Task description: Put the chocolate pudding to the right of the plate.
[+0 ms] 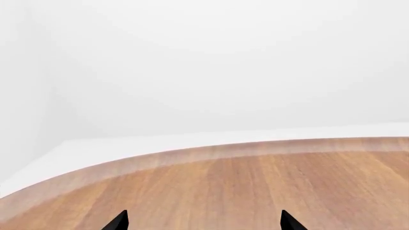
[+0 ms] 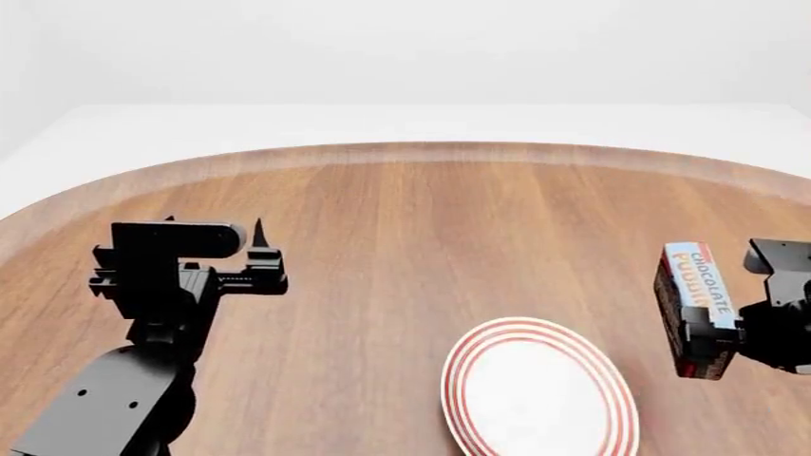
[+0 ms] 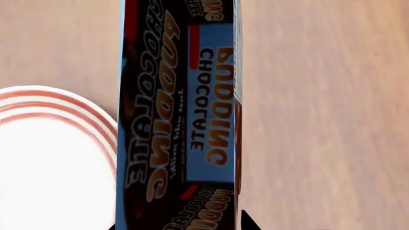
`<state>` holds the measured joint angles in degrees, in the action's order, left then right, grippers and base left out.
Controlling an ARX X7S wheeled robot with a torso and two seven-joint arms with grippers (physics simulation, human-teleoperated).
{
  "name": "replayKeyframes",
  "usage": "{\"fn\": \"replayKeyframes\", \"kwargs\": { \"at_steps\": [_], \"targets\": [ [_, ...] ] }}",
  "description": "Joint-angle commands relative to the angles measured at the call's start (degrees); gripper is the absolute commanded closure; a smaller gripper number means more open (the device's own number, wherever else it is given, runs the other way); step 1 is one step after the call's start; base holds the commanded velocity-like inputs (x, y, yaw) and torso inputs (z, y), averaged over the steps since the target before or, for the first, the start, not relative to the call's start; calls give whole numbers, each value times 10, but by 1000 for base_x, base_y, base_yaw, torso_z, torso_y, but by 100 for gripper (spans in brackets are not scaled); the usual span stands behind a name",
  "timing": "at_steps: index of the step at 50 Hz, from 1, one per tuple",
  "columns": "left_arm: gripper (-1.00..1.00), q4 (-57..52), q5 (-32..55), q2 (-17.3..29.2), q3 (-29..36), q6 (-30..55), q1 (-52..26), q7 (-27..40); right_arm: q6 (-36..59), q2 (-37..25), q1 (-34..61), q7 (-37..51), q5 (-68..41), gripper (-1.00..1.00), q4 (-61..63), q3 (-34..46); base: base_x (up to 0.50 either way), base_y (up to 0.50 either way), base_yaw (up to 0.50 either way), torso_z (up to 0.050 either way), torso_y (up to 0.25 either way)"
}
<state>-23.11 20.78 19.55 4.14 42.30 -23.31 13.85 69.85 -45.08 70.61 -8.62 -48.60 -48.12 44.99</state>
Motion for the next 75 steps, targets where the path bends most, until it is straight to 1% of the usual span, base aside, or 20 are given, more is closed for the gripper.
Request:
{"fn": "replayKeyframes", "kwargs": {
  "at_steps": [1,5,16,22,30,46,68,69,75],
  "targets": [
    [-100,-4,2,2,0,4,0,4,-81,25,-12,-48,37,100,-114,19,0,0,0,0,0],
    [-100,-4,2,2,1,4,0,5,-99,32,-6,-54,46,100,-152,20,0,0,0,0,0],
    [-100,-9,5,5,1,8,-1,7,-113,39,3,-66,60,100,-191,28,0,0,0,0,0],
    [-100,-8,5,5,2,7,-2,8,-101,30,-7,-64,58,100,-173,30,0,0,0,0,0],
    [-100,-8,6,6,3,5,-1,9,-105,32,-20,-69,66,100,-180,38,0,0,0,0,0],
    [-100,-5,8,7,6,3,-2,10,-89,13,-57,-81,56,100,-108,46,0,0,0,0,0],
    [-100,-11,13,10,6,5,-3,14,-114,32,-51,-96,79,100,-152,62,0,0,0,0,0],
    [-100,-11,13,10,6,5,-3,14,-109,28,-53,-102,79,-100,-139,67,0,0,0,0,0],
    [-100,-8,13,10,8,3,-4,14,-107,30,-42,-100,82,-100,-143,67,0,0,0,0,0]
  ]
}}
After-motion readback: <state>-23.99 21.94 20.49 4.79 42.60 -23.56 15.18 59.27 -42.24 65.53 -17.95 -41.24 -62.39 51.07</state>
